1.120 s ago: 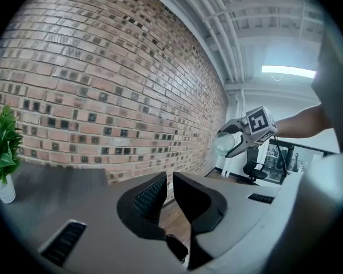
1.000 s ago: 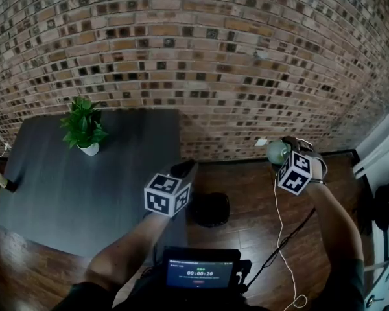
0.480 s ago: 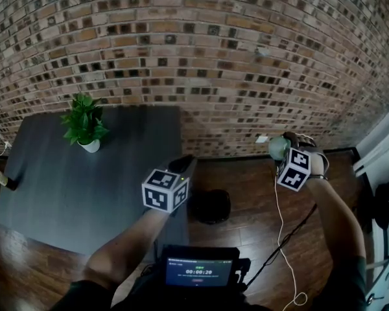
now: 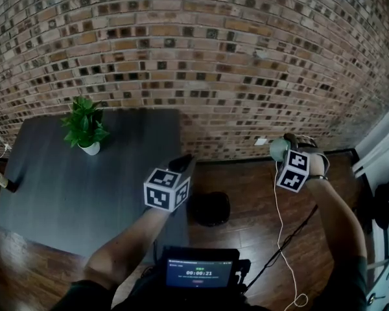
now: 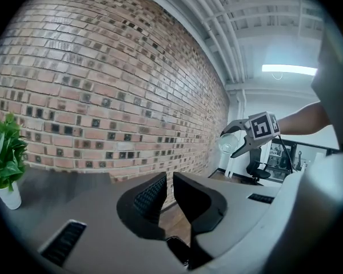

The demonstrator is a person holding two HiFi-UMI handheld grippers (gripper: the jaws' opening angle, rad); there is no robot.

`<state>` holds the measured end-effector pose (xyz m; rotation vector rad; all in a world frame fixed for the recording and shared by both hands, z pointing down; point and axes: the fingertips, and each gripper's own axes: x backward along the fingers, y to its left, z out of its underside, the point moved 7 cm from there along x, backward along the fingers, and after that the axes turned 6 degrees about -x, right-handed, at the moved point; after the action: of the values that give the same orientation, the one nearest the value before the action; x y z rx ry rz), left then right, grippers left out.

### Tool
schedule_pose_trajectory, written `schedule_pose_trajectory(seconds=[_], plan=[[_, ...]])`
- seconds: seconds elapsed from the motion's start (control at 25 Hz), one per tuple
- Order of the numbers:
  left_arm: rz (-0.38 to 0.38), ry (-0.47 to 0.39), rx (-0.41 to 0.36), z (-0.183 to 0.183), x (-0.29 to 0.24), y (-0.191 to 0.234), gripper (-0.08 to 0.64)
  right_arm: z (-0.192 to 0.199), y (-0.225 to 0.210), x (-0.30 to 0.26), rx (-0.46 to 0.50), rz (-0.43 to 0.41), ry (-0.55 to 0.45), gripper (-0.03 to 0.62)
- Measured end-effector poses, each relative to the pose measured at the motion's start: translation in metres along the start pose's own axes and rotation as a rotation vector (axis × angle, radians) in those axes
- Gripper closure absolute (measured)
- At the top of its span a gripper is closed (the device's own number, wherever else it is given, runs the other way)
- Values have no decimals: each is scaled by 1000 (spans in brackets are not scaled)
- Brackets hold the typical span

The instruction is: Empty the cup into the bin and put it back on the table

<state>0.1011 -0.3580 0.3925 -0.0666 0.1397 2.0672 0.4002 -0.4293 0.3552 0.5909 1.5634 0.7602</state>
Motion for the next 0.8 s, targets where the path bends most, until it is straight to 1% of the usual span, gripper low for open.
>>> schedule_pose_trajectory(seconds=[0.2, 0.28, 0.6, 0.8], plan=[[-6, -6, -9, -1, 0, -2, 524, 1, -1, 0, 37, 13, 18, 207], [-2, 0, -8, 0, -1, -3, 491, 1, -2, 0, 40, 16, 20, 207], [-2, -1, -1, -1, 0, -4, 491, 2, -4, 0, 97, 27, 40, 207], [17, -3, 10, 0, 0, -4, 491, -2, -4, 0, 137, 49, 50, 207]])
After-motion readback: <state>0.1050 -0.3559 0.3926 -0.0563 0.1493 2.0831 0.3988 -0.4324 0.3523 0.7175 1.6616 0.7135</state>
